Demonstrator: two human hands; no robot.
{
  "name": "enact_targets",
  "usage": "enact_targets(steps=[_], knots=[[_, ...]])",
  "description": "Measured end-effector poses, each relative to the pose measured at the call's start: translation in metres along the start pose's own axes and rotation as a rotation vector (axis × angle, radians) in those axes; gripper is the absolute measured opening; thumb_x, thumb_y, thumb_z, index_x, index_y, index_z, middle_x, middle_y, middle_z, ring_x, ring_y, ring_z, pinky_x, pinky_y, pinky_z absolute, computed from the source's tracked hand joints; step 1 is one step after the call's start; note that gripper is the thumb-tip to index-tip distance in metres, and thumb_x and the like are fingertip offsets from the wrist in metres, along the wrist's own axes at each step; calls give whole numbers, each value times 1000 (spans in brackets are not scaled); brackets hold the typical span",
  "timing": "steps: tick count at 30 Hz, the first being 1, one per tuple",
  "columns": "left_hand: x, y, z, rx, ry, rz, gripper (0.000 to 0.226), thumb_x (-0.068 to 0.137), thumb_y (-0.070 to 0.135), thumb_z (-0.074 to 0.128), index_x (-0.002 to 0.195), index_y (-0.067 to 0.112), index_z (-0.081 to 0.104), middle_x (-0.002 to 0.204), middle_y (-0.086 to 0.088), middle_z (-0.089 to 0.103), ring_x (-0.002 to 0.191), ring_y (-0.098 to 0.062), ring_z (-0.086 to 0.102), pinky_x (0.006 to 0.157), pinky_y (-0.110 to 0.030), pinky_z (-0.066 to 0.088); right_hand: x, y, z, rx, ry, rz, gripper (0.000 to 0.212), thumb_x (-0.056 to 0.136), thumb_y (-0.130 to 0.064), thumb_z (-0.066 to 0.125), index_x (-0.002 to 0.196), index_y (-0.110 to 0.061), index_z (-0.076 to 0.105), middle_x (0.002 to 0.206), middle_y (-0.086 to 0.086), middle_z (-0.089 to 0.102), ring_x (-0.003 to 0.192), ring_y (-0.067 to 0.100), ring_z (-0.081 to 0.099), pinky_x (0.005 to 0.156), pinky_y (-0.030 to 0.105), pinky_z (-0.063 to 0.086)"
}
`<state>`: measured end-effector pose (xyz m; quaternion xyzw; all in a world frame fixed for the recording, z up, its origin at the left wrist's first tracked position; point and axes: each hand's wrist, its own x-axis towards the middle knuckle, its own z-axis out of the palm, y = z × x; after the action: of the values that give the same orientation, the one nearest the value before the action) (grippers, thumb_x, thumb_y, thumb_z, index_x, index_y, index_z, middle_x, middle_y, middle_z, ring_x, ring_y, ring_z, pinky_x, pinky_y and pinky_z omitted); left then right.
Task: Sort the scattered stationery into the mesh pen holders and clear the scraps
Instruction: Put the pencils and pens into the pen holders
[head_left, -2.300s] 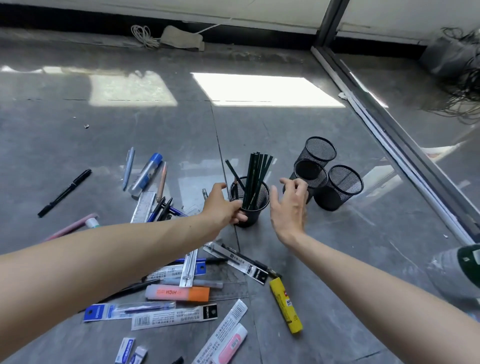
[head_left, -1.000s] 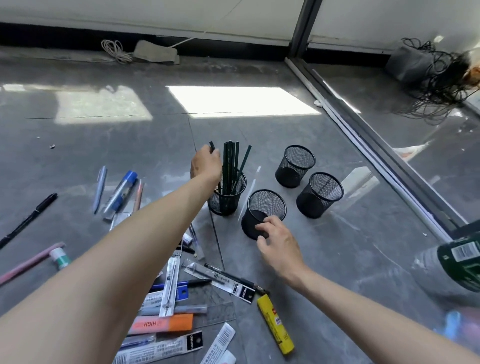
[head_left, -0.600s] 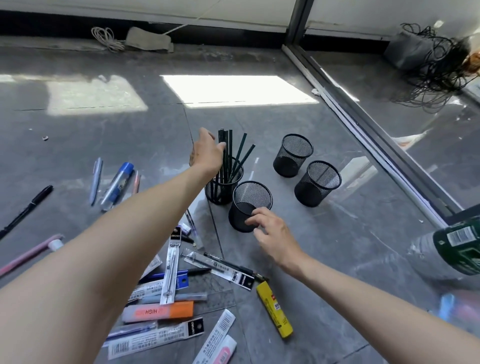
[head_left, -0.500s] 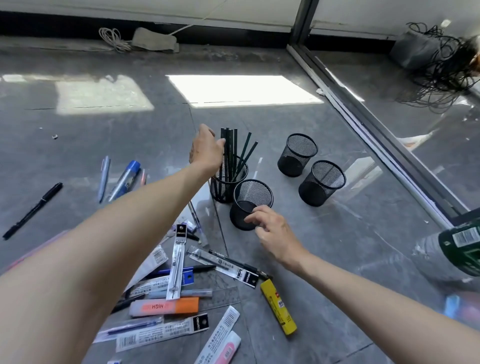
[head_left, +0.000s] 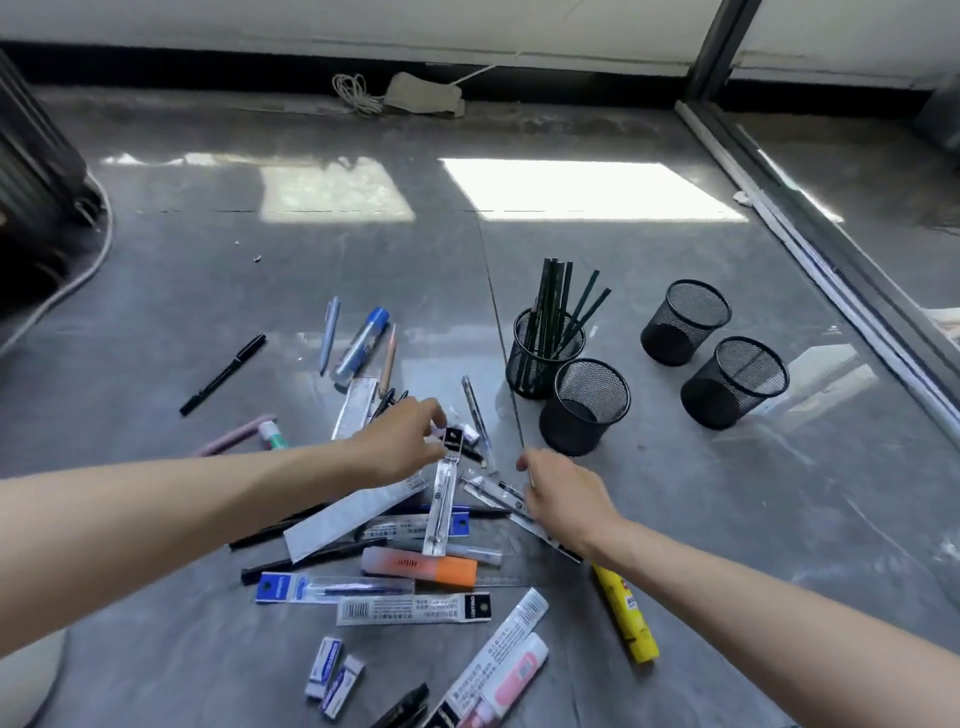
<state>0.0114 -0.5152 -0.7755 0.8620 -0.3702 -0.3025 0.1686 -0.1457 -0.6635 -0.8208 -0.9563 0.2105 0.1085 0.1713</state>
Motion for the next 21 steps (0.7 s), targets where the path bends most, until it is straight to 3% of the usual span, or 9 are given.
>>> enact_targets(steps=[2,6,9,11,14,18,21], knots=[[-17,-20,2,114,-96,-25,32,90,21,57,120,11,52,121,-11,54,105,-22,53,79,-25,38,5,-3,9,23,-109,109,26,86,-12,45,111,-14,48,117,9,58,108,32,55,82,37,44],[-52,-42,-1,213,-197,-95,33,89,23,58,120,11,54,121,-9,56,108,-23,53,81,-25,39,15,-9,12,17,-213,150,24,77,-6,48,98,-14,52,104,9,60,100,32,58,73,31,42],[-66,-46,2,278,-243,-71,29,90,23,56,118,13,55,118,-7,56,106,-23,53,83,-28,41,23,-11,9,18,-266,161,8,70,-8,54,66,-14,50,77,6,56,82,29,61,59,25,38],[-69,-45,6,329,-283,-34,26,90,22,55,115,14,57,117,-8,56,105,-24,54,85,-28,41,26,-11,8,35,-232,161,22,70,-17,58,55,-12,43,66,5,51,69,28,55,55,25,37],[-69,-36,7,379,-321,16,25,91,21,54,115,13,57,117,-8,56,105,-23,53,87,-29,42,27,-10,7,67,-132,134,29,76,-29,62,56,-12,48,67,9,60,71,30,60,59,32,43],[-69,-16,1,433,-386,95,26,94,23,49,118,15,55,117,-6,56,102,-21,53,84,-30,41,32,-9,2,182,-142,111,24,81,-28,60,61,-21,49,70,0,57,75,23,55,64,28,38],[-66,-8,2,531,-457,160,27,95,25,47,119,16,53,118,-6,55,104,-23,54,83,-33,44,33,-8,1,248,-175,90,24,81,-23,60,59,-23,50,69,-2,58,75,21,59,67,30,45]])
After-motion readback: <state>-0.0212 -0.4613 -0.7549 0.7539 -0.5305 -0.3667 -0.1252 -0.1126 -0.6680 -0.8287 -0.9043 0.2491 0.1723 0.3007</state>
